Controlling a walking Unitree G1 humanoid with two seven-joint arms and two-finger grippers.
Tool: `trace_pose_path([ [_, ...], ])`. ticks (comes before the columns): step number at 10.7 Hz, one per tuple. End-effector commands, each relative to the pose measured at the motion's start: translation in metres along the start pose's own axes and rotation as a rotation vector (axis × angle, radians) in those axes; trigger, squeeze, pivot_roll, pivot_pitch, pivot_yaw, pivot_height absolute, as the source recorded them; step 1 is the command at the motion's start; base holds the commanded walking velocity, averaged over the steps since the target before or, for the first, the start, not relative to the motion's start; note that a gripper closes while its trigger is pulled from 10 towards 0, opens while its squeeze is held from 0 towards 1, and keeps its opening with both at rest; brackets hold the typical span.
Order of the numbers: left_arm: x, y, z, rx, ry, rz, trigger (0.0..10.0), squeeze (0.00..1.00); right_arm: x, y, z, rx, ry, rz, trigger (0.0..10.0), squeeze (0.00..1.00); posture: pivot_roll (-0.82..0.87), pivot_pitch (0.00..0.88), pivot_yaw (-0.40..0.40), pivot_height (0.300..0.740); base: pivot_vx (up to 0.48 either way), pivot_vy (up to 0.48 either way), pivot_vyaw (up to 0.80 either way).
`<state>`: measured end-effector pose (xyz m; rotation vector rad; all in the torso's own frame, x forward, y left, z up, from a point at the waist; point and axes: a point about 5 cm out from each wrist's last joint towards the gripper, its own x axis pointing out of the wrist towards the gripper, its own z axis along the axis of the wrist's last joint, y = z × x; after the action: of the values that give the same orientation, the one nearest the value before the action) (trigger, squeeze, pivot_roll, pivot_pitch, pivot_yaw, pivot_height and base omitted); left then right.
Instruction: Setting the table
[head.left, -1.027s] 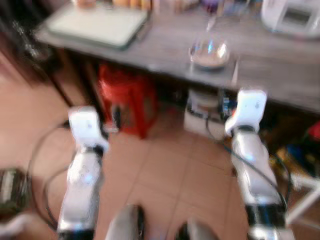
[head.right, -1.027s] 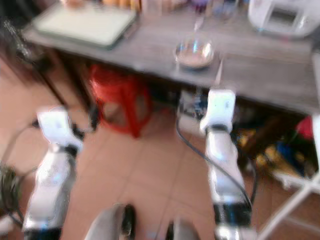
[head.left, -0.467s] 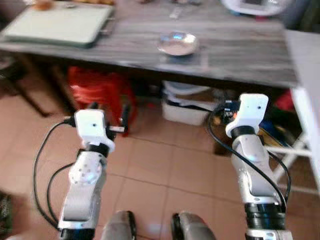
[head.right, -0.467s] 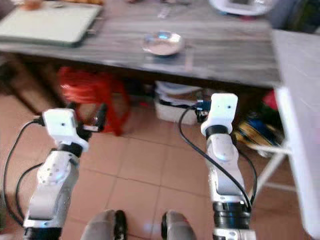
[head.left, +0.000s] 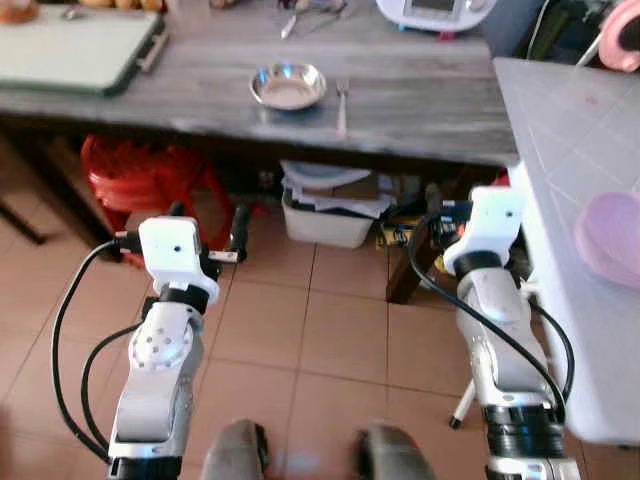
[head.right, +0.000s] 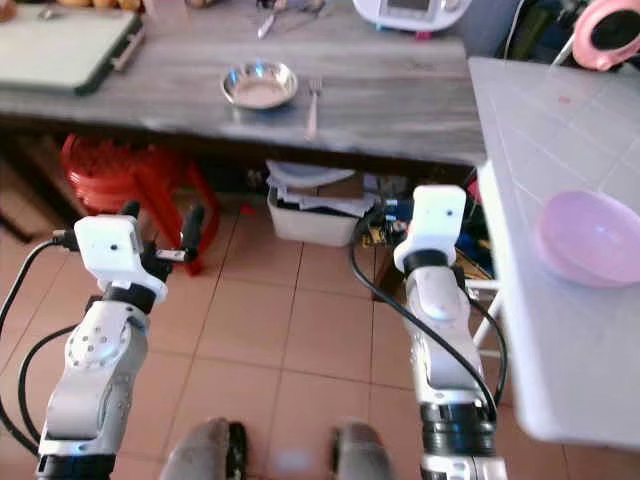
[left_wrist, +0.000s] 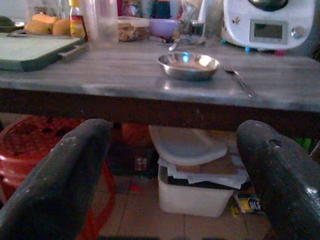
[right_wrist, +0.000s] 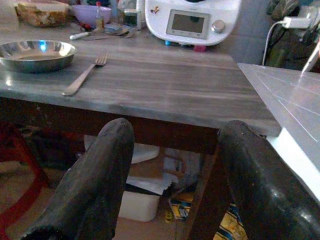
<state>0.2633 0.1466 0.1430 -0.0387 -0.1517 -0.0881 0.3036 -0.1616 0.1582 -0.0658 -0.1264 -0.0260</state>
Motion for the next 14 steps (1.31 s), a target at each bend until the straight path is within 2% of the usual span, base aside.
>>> trace_pose_path([
  [1,-0.001,-0.005,-0.001,-0.014,0.008,-0.023,10.0,0.0,-0.002,-0.008,0.0,-0.004,0.007,-0.025,10.0,0.0,-0.01,0.172,-0.003,0.74,0.0,-0.368,-0.8],
  [3,0.0,-0.005,-0.001,-0.012,0.006,-0.023,10.0,0.0,0.0,-0.006,0.004,-0.013,-0.017,-0.013,10.0,0.0,-0.01,0.17,-0.002,0.74,0.0,-0.36,-0.68],
  [6,0.0,-0.005,-0.001,-0.011,0.005,-0.019,10.0,0.0,0.003,-0.003,0.01,-0.052,-0.055,0.012,10.0,0.0,-0.01,0.171,-0.002,0.74,0.0,-0.324,0.0],
  [9,0.0,-0.005,-0.001,-0.006,0.008,-0.016,10.0,0.0,0.003,-0.002,0.013,-0.084,-0.079,0.017,10.0,0.0,-0.01,0.173,0.0,0.74,0.0,0.0,0.0],
  [11,-0.001,-0.006,-0.001,-0.009,0.009,-0.02,10.0,0.0,0.003,-0.002,0.013,-0.083,-0.079,0.017,10.0,0.0,-0.01,0.176,-0.001,0.74,0.0,-0.257,-0.46],
  [14,-0.002,-0.006,-0.002,-0.009,0.01,-0.02,10.0,0.0,0.002,-0.003,0.011,-0.085,-0.077,0.018,10.0,0.0,-0.01,0.178,-0.002,0.74,0.0,-0.304,0.0],
])
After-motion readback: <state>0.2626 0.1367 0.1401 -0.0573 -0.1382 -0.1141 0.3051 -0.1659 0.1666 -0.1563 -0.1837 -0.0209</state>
